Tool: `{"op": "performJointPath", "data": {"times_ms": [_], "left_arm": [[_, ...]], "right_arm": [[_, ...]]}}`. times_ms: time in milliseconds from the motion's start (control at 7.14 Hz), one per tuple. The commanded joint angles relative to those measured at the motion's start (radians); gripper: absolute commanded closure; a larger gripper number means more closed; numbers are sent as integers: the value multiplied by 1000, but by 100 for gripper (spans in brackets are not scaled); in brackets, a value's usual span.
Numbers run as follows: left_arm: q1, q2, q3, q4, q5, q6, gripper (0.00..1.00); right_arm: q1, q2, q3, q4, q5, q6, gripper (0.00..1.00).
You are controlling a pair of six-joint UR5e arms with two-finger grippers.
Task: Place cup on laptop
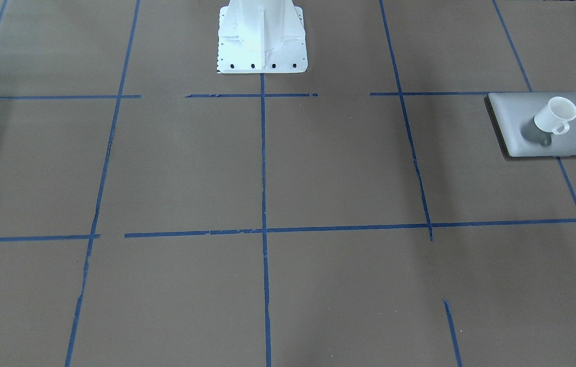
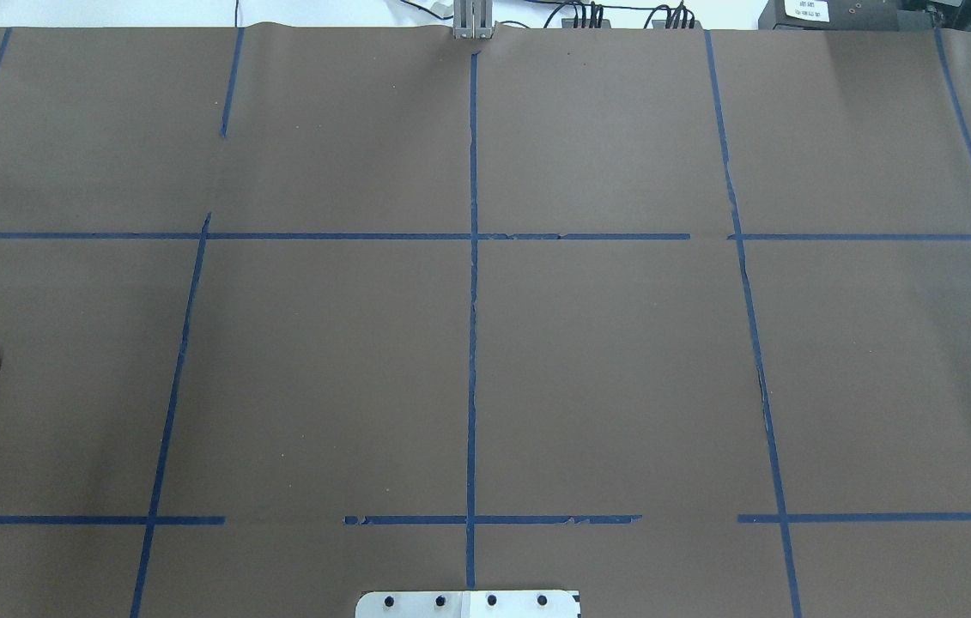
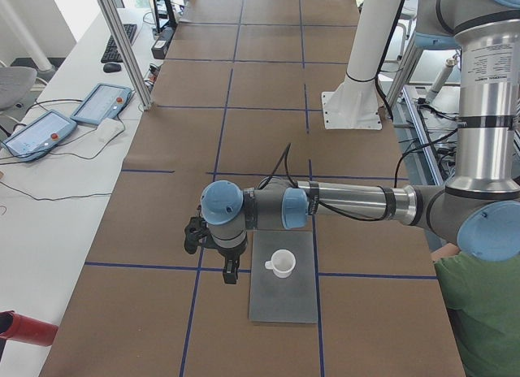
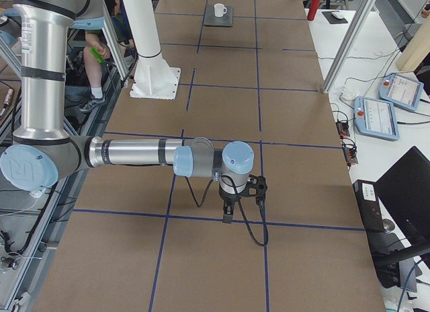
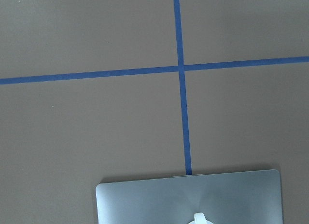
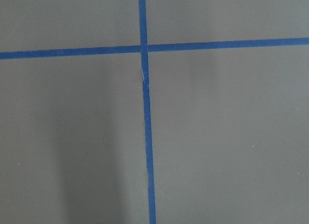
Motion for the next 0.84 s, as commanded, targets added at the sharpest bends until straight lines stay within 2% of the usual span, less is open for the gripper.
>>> {"op": "performJointPath", "data": {"times_ms": [0, 700], "left_arm": [[0, -10, 40, -26, 3, -2, 0], [2, -3, 42, -27, 1, -3, 0]], "right_arm": [[0, 0, 0, 0, 0, 0, 0], [0, 0, 0, 0, 0, 0, 0]]}}
